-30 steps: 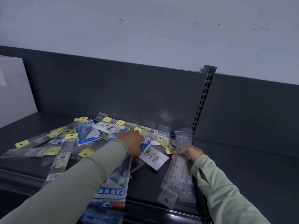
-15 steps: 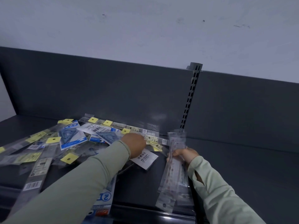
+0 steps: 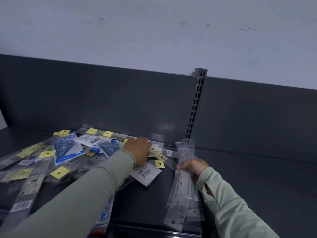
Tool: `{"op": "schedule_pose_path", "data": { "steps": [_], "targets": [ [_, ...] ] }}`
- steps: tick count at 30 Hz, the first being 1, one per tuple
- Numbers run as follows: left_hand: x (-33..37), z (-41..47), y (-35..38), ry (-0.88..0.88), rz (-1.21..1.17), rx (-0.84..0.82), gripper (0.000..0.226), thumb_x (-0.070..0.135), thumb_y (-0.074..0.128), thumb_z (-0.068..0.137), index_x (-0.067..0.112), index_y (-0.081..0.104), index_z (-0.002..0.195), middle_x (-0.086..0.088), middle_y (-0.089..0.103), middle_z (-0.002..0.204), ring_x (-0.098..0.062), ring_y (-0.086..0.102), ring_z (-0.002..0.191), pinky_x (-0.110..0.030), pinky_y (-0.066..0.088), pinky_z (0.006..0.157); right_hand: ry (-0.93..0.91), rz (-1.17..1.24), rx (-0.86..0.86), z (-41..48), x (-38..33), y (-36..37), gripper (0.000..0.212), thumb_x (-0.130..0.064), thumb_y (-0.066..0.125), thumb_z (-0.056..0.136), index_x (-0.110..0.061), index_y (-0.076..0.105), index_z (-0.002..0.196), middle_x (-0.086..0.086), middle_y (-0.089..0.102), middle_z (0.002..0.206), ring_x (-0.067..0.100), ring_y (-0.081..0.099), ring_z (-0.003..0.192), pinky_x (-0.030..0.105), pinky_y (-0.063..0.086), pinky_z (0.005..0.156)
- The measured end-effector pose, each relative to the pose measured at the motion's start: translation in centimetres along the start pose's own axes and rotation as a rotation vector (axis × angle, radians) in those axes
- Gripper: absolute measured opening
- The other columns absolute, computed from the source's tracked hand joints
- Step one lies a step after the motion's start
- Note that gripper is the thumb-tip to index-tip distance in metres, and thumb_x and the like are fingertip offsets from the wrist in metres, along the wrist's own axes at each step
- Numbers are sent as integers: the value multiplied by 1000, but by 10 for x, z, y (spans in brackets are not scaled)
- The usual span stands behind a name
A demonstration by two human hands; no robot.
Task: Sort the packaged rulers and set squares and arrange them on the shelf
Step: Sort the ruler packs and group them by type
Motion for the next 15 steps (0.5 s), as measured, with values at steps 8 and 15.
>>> {"op": "schedule_pose_path", "data": {
  "steps": [8, 15],
  "targets": [
    [2, 3, -1, 21, 185, 61, 25, 17, 49, 95, 15, 59, 119, -6, 58, 120, -26, 59, 105, -38, 47, 87, 12, -10, -3, 2, -1, -6, 54, -2, 69, 52, 6, 64, 104, 24, 70, 94, 40, 68, 86, 57, 52, 86],
    [-34, -18, -42, -223, 61, 392, 25, 1, 47, 90, 12, 57, 110, -7, 62, 105, -27, 62, 95, -34, 46, 72, 10, 3, -29, 6, -5, 2, 59, -6, 71, 47, 5, 63, 104, 23, 71, 94, 40, 69, 87, 58, 52, 85]
  ]
}}
Point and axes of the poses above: each hand's wrist, its own z-axis towards the middle knuckle, its own y-axis out of the palm, x = y × z, the point moved 7 cm from there along z, towards the middle knuckle
